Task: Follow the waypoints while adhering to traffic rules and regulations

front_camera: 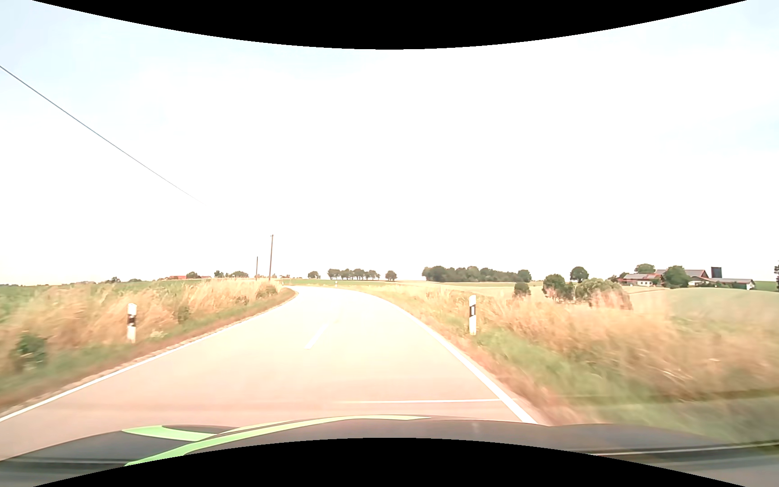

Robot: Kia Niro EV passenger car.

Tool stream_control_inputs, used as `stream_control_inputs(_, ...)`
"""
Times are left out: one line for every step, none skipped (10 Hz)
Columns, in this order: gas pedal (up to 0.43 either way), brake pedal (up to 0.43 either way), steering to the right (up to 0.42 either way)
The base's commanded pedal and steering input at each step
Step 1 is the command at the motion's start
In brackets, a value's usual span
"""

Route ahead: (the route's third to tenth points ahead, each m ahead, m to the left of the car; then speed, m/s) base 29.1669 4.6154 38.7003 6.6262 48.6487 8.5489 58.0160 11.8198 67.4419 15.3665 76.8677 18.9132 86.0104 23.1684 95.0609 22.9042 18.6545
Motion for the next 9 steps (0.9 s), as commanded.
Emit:
stream_control_inputs(0.000,0.073,-0.024)
stream_control_inputs(0.000,0.079,-0.025)
stream_control_inputs(0.000,0.079,-0.025)
stream_control_inputs(0.000,0.079,-0.026)
stream_control_inputs(0.000,0.085,-0.026)
stream_control_inputs(0.000,0.098,-0.029)
stream_control_inputs(0.000,0.110,-0.029)
stream_control_inputs(0.000,0.122,-0.029)
stream_control_inputs(0.000,0.128,-0.029)
